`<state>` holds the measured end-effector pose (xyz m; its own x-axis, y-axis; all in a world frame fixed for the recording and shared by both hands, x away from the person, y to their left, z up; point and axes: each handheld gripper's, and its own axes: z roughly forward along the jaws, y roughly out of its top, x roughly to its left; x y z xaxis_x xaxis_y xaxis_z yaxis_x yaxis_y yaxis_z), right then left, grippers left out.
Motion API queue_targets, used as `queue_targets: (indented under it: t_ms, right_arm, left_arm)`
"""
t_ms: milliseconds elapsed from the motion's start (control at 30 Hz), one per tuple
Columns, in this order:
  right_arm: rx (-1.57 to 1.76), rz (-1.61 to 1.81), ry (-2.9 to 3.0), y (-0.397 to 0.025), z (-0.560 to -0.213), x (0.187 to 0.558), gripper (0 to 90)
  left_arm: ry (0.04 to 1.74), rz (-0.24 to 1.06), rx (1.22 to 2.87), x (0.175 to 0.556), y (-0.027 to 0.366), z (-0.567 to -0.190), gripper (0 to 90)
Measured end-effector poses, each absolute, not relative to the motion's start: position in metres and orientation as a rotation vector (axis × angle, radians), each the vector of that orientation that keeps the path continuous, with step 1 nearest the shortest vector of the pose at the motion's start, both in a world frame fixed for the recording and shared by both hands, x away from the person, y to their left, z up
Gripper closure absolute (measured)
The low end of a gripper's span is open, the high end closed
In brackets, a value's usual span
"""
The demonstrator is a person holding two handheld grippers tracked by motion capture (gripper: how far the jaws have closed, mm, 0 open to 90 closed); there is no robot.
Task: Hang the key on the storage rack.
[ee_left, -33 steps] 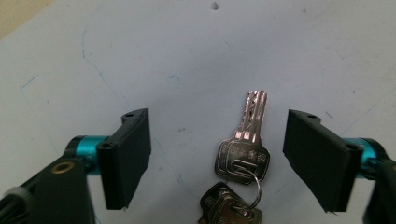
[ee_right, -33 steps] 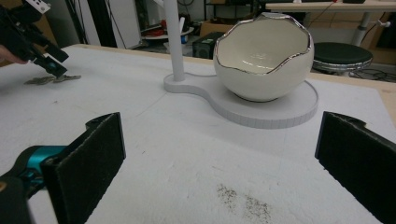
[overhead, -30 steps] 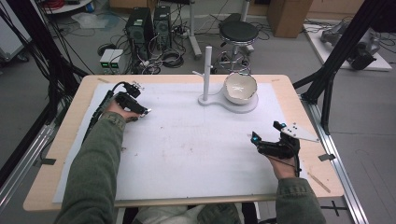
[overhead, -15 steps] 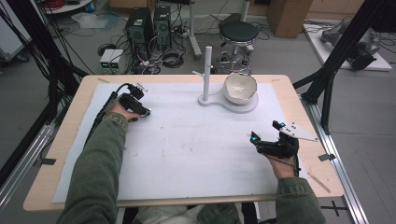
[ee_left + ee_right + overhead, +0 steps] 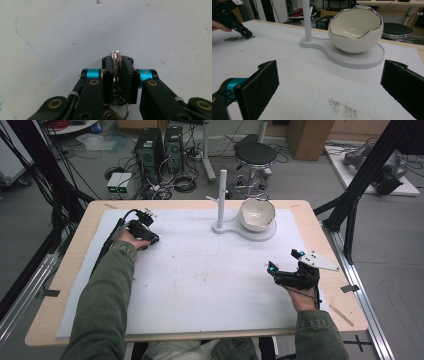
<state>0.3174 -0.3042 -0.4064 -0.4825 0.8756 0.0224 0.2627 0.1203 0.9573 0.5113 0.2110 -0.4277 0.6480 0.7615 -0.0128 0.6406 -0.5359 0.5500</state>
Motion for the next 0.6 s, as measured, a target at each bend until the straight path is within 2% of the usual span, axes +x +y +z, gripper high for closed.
queue_targets:
  t_ms: [600]
  right_arm:
    - [1.103,1.383,1.825,-0.304,-0.406,0.316,0.6]
  left_arm:
    - [1.085,0.338,2.270,0.501,0.224,-0.399,81.1]
